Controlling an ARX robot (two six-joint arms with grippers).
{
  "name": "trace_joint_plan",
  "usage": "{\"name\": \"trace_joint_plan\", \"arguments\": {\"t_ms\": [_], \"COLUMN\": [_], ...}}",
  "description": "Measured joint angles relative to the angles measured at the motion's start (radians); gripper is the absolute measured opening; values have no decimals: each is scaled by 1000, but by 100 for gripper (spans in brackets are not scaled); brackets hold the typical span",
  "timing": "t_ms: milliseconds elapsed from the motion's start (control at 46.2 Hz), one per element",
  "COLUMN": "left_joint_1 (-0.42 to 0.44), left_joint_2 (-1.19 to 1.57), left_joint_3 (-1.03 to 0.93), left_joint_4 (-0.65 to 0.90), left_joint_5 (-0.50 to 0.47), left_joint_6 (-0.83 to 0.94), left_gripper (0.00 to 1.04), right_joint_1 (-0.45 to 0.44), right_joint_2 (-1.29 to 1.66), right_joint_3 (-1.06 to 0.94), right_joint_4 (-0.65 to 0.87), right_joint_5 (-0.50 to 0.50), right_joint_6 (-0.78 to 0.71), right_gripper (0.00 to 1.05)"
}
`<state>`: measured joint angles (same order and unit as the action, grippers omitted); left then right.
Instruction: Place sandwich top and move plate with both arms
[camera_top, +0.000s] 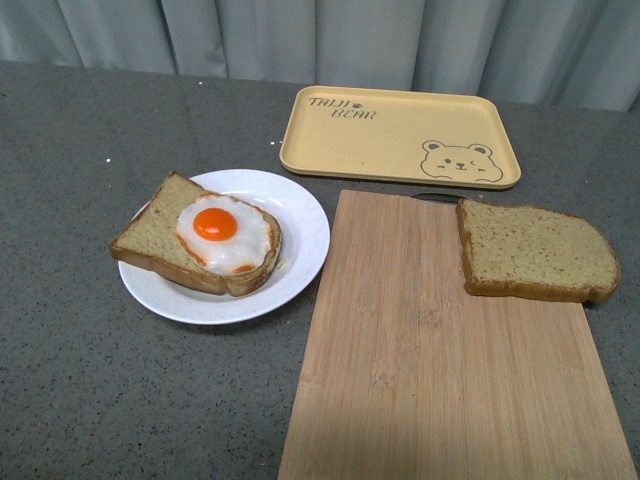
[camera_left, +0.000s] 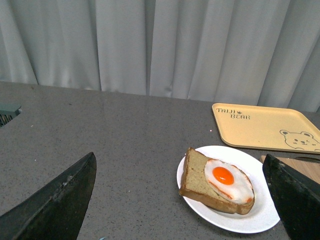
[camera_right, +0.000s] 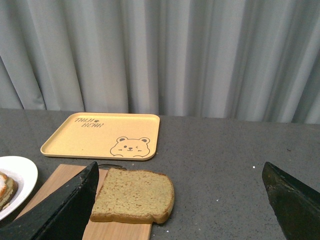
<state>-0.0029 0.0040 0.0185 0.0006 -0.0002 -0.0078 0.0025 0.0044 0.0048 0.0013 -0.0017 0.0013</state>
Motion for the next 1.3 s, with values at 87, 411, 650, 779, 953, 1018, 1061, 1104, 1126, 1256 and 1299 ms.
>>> {"name": "trace_joint_plan", "arguments": {"t_ms": [87, 411, 650, 779, 953, 1018, 1061, 1104, 1126, 1256, 1299], "left_joint_1": [0, 0, 0, 0, 0, 0, 0, 0, 0, 0, 0], "left_joint_2": [0, 0, 0, 0, 0, 0, 0, 0, 0, 0, 0], "left_joint_3": [0, 0, 0, 0, 0, 0, 0, 0, 0, 0, 0], "left_joint_4": [0, 0, 0, 0, 0, 0, 0, 0, 0, 0, 0], "left_joint_5": [0, 0, 0, 0, 0, 0, 0, 0, 0, 0, 0], "left_joint_6": [0, 0, 0, 0, 0, 0, 0, 0, 0, 0, 0], "left_gripper": [98, 98, 98, 98, 98, 98, 98, 98, 98, 98, 98], "right_joint_1": [0, 0, 0, 0, 0, 0, 0, 0, 0, 0, 0], "right_joint_2": [0, 0, 0, 0, 0, 0, 0, 0, 0, 0, 0], "right_joint_3": [0, 0, 0, 0, 0, 0, 0, 0, 0, 0, 0], "right_joint_4": [0, 0, 0, 0, 0, 0, 0, 0, 0, 0, 0], "right_joint_5": [0, 0, 0, 0, 0, 0, 0, 0, 0, 0, 0], "right_joint_6": [0, 0, 0, 0, 0, 0, 0, 0, 0, 0, 0], "right_gripper": [95, 95, 95, 95, 95, 95, 95, 95, 95, 95, 95]}}
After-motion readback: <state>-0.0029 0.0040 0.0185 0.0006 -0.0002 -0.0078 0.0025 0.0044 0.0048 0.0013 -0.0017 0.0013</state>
